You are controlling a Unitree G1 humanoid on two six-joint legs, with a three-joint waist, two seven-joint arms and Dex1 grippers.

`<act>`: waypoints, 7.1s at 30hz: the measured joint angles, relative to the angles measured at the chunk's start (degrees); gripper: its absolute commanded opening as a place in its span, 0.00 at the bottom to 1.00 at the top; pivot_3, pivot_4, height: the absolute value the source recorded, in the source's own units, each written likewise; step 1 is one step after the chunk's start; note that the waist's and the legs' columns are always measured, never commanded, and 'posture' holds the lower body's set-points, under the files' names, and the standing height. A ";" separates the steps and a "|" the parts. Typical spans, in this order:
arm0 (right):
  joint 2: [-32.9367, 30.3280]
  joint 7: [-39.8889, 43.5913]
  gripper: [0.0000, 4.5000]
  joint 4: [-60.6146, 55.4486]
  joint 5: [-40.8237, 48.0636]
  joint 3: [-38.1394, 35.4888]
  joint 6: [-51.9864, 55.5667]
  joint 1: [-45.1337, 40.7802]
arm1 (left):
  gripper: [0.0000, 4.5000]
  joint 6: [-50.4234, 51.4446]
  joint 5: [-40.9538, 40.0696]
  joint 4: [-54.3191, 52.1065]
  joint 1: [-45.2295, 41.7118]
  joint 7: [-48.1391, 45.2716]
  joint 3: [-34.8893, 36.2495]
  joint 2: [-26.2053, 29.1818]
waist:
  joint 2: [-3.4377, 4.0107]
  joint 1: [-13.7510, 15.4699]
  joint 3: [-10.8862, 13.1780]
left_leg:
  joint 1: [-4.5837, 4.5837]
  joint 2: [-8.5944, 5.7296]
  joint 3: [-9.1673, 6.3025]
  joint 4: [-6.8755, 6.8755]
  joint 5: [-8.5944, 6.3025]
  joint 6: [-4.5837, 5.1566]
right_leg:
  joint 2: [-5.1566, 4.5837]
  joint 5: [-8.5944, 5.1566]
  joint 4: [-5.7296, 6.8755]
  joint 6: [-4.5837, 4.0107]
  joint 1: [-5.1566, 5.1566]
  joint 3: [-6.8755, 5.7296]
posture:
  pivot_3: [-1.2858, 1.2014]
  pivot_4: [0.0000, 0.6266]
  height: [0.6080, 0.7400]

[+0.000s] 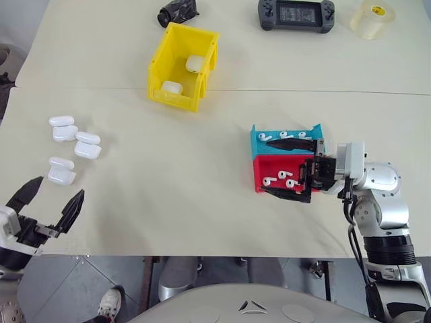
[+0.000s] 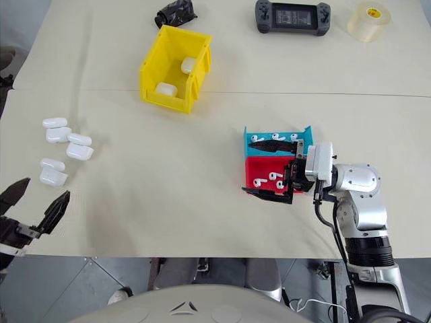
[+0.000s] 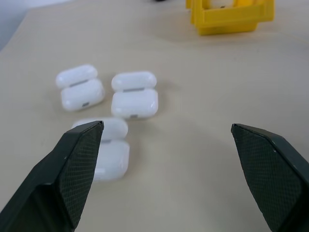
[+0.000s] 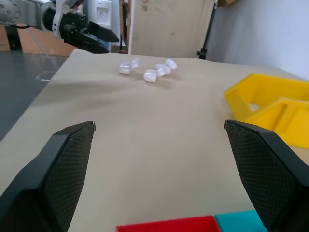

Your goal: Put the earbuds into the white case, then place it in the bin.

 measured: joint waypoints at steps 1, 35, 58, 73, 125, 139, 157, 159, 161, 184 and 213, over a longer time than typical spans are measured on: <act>0.05 0.17 1.00 -0.50 0.03 0.29 -0.11 0.07 | 0.99 1.41 -1.52 -0.30 1.03 0.38 0.36 -0.11 | -0.02 -0.15 -0.01 | 0.00 0.02 0.01 0.00 -0.01 -0.01 | 0.00 0.00 0.00 0.00 0.00 0.02 | 0.52 0.24 1.00; -1.38 1.43 1.00 -1.95 -0.33 1.23 -3.95 3.29 | 0.99 53.84 0.46 16.14 -21.41 0.38 -14.82 42.64 | -0.16 -0.67 -0.10 | 0.02 0.03 -0.10 -0.22 -0.07 -0.15 | 0.07 -0.15 0.63 -0.29 -0.26 -0.10 | 0.52 0.24 1.00; -1.36 -0.29 1.00 -3.40 -0.34 1.28 -3.91 3.85 | 0.61 53.81 6.15 18.73 -28.19 -0.31 -19.35 40.78 | -0.15 -0.40 -0.11 | 0.05 0.00 -0.09 -0.21 -0.01 -0.18 | 0.05 -0.15 0.70 -0.29 -0.25 -0.09 | 0.52 0.24 1.00; -1.65 -0.84 1.00 -2.69 -1.05 1.10 -3.67 2.50 | 0.61 34.21 0.63 7.83 -13.69 -15.29 -3.97 25.36 | -0.20 -0.84 -0.13 | 0.00 0.06 -0.08 -0.14 -0.05 -0.17 | 0.03 -0.15 0.53 -0.28 -0.22 -0.11 | 0.52 0.24 1.00; -40.96 -22.19 1.00 -31.17 -5.80 -14.53 38.47 20.65 | 0.61 -4.20 -6.53 11.37 -45.78 -33.23 -50.99 -10.86 | 0.11 1.26 -0.23 | 0.44 0.12 -0.28 0.20 -0.05 -0.01 | 0.16 -0.05 -0.25 -0.10 0.78 -0.35 | 0.52 0.24 1.00; -41.79 -20.42 1.00 -27.04 -18.85 4.58 35.55 9.11 | 0.61 -3.12 -5.58 10.80 -45.00 -34.37 -53.14 -8.34 | 0.12 1.18 -0.23 | 0.01 0.07 -0.64 0.41 -0.04 -0.03 | 0.12 -0.04 -0.34 -0.07 0.68 -0.71 | 0.52 0.24 1.00; -39.38 -12.18 0.49 -17.78 -26.54 10.43 28.55 1.79 | 0.61 -3.28 -4.85 10.52 -45.53 -33.13 -53.21 -9.38 | 0.14 1.13 -0.22 | 0.00 0.06 -0.67 0.42 -0.02 -0.06 | 0.12 -0.03 -0.34 -0.07 0.69 -0.76 | 0.52 0.24 1.00; -38.96 -11.71 0.49 -17.57 -26.99 10.75 28.53 1.27 | 0.61 -3.39 -4.65 10.52 -45.69 -32.78 -53.23 -9.78 | 0.14 1.15 -0.22 | 0.00 0.06 -0.68 0.42 -0.02 -0.06 | 0.12 -0.03 -0.34 -0.06 0.69 -0.76 | 0.52 0.24 1.00; -38.80 -11.18 0.49 -17.40 -27.52 11.27 28.50 0.99 | 0.61 -3.45 -4.50 10.51 -45.69 -32.51 -53.24 -9.90 | 0.13 1.14 -0.22 | 0.00 0.06 -0.68 0.42 -0.02 -0.06 | 0.12 -0.03 -0.33 -0.06 0.69 -0.77 | 0.52 0.24 1.00; -36.56 -9.19 0.23 -16.46 -30.25 11.98 26.64 0.11 | 0.61 -3.53 -4.23 10.46 -45.69 -31.52 -53.27 -9.94 | 0.13 1.07 -0.22 | 0.04 0.07 -0.69 0.44 -0.01 -0.08 | 0.13 -0.03 -0.33 -0.06 0.73 -0.77 | 0.52 0.24 1.00; 11.61 -40.05 0.23 -39.45 9.76 -6.27 22.27 11.12 | 0.61 0.79 -5.52 16.27 -51.79 -35.14 -50.83 -10.08 | 0.18 1.08 -0.22 | 0.02 -0.16 -0.86 0.37 0.06 -0.08 | 0.28 -0.02 0.07 -0.05 0.67 -0.84 | 0.52 0.24 1.00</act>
